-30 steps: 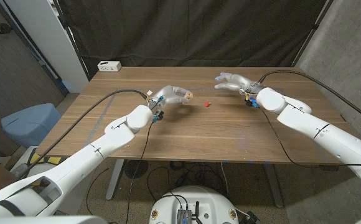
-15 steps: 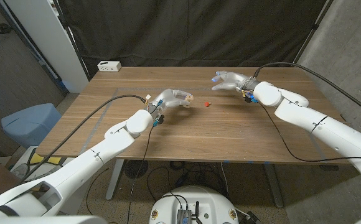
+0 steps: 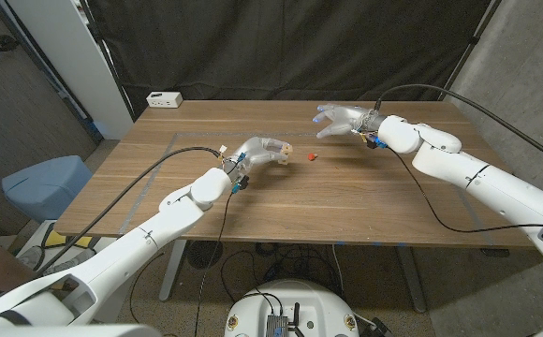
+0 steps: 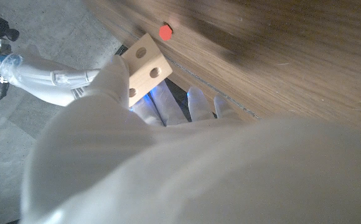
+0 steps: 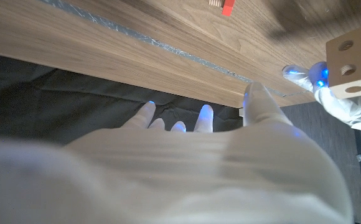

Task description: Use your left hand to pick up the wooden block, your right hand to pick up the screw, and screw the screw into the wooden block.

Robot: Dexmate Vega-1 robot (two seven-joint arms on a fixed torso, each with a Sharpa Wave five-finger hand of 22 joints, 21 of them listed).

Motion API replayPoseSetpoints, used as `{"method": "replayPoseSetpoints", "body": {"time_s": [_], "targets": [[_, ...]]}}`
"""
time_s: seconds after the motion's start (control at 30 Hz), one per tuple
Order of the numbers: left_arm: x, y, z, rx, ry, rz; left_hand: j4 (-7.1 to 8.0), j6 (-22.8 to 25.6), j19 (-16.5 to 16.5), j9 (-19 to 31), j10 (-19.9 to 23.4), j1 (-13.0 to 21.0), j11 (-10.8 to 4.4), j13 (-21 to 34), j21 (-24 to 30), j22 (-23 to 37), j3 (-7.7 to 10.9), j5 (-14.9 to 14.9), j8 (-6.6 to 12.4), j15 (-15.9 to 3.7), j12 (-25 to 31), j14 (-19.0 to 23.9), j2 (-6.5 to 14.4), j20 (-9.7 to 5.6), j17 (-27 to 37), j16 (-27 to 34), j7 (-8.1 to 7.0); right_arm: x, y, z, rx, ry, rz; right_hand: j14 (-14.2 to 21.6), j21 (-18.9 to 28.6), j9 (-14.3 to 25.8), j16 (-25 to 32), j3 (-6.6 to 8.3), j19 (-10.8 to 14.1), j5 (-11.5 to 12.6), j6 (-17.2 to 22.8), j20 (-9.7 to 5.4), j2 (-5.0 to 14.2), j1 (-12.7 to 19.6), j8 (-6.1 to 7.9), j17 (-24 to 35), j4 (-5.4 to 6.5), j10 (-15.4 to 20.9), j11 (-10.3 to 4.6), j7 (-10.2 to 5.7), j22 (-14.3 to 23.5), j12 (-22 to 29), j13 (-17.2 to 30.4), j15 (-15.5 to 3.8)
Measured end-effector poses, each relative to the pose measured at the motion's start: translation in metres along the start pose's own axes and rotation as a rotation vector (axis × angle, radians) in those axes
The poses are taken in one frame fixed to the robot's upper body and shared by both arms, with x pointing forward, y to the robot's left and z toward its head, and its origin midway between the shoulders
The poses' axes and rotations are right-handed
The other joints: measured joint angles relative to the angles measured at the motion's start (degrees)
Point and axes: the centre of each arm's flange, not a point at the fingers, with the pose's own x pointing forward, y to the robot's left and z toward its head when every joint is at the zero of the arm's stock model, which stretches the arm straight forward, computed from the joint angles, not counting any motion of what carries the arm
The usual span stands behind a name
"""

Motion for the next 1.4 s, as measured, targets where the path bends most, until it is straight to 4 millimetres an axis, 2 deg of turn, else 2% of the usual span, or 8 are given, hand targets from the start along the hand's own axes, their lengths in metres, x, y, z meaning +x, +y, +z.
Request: {"method": "replayPoseSetpoints", "body": {"time_s": [0.2, 0.6, 0.63, 0.73, 0.77, 0.8, 1.07, 1.4], "targets": [[0.003, -0.002, -0.001, -0.011, -0.002, -0.014, 0.0, 0.0, 0.2, 0.0, 0.0, 0.0, 0.0, 0.0, 0.0, 0.3, 0.0, 0.0, -0.01, 0.0, 0.0, 0.0, 0.0, -0.2, 0.0, 0.0, 0.0, 0.005, -0.004, 0.002, -0.068, -0.025, 0.017, 0.2, 0.0, 0.3, 0.0, 0.22, 0.2, 0.0, -0.5, 0.21, -0.4, 1.0, -0.44, 0.0, 0.18, -0.7, -0.09, 0.12, 0.0, -0.2, 0.0, 0.21], [0.008, -0.003, -0.006, -0.035, 0.001, -0.028, 0.16, 0.0, 0.2, 0.0, 0.0, 0.2, 0.01, 0.0, 0.0, 0.3, -0.18, 0.0, -0.44, -0.01, -0.1, 0.0, 0.2, -0.2, 0.0, 0.0, 0.0, 0.014, -0.007, 0.01, -0.189, -0.094, 0.068, 0.1, 0.0, 0.3, 0.0, 0.59, 0.6, 0.3, -1.6, 0.65, -1.89, 3.1, -0.89, 0.0, 0.27, -2.6, 1.08, 0.23, 0.0, -0.2, 0.0, 0.72], [0.008, -0.004, -0.005, -0.043, -0.005, -0.034, 0.16, 0.0, 0.2, 0.0, 0.0, 0.2, 0.01, 0.0, 0.0, 0.3, -0.18, 0.0, -0.44, -0.01, -0.1, 0.0, 0.2, -0.2, 0.0, 0.0, 0.0, 0.019, -0.013, 0.006, -0.195, -0.083, 0.067, 0.1, -0.2, 0.3, 0.0, 0.59, 0.4, 0.3, -1.8, 0.83, -2.19, 3.4, -0.89, 0.0, 0.27, -3.0, 1.11, 0.16, 0.0, -0.2, 0.0, 0.73], [0.009, -0.004, -0.008, -0.047, 0.0, -0.037, 0.16, 0.0, 0.2, 0.0, 0.0, 0.2, 0.01, 0.0, 0.0, 0.3, -0.18, 0.0, -0.44, -0.01, -0.1, 0.0, 0.2, -0.2, 0.0, 0.0, 0.0, 0.02, -0.012, 0.009, -0.228, -0.106, 0.091, -0.2, -0.3, 0.3, -0.3, 0.59, 0.2, 0.3, -2.5, 1.08, -2.64, 3.8, -1.32, 0.0, 0.27, -3.6, 1.31, 0.22, 0.0, -0.2, 0.0, 1.04], [0.009, -0.004, -0.008, -0.047, 0.001, -0.036, 0.16, 0.0, 0.2, 0.0, 0.0, 0.2, 0.01, 0.0, 0.0, 0.3, -0.18, 0.0, -0.44, -0.01, -0.1, 0.0, 0.2, -0.2, 0.0, 0.0, 0.0, 0.021, -0.023, 0.01, -0.24, -0.108, 0.079, -0.2, -0.3, 0.4, -0.3, 0.59, 0.1, 0.3, -2.5, 1.15, -2.65, 3.8, -1.33, 0.0, 0.27, -3.9, 1.45, 0.22, 0.0, -0.2, 0.0, 1.05], [0.01, -0.004, -0.009, -0.047, 0.003, -0.036, 0.16, 0.0, 0.2, 0.0, 0.0, 0.2, 0.01, 0.0, 0.0, 0.3, -0.18, 0.0, -0.44, -0.01, -0.1, 0.0, 0.2, -0.2, 0.0, 0.0, -0.02, 0.023, -0.014, 0.008, -0.244, -0.107, 0.101, -0.4, -0.3, 0.5, -0.3, 0.59, 0.1, 0.3, -2.7, 1.15, -2.87, 4.0, -1.33, 0.0, 0.27, -4.0, 1.36, 0.21, 0.0, -0.2, 0.0, 1.25], [0.01, -0.008, -0.01, -0.07, -0.013, -0.051, 0.24, 0.6, -0.2, 0.0, 0.0, 0.1, 0.01, 0.0, -0.5, 0.3, -0.38, 0.0, -0.5, -0.01, -0.5, 0.0, 0.3, -0.28, 0.0, 0.0, 0.0, 0.031, -0.018, 0.008, -0.315, -0.119, 0.159, -1.5, -0.5, 0.5, -0.3, 0.82, -0.8, 0.3, -4.6, 2.07, -3.78, 4.9, -1.73, 0.3, 0.51, -5.9, 2.04, 0.12, 0.0, -0.6, 0.3, 2.35], [0.009, -0.014, -0.01, -0.089, -0.025, -0.06, 0.11, 0.6, -0.2, 0.0, 0.0, 0.0, 0.01, 0.0, -0.5, 0.3, -0.53, 0.0, -0.72, -0.01, -0.5, 0.0, 0.5, -0.21, 0.0, 0.0, 0.0, 0.036, -0.018, 0.011, -0.378, -0.121, 0.219, -2.4, -0.5, 0.8, -0.7, 0.82, -1.3, 0.3, -5.7, 2.48, -4.07, 5.2, -2.06, 0.3, 0.52, -7.0, 1.8, 0.22, 0.0, -0.6, 0.3, 2.72]]}}
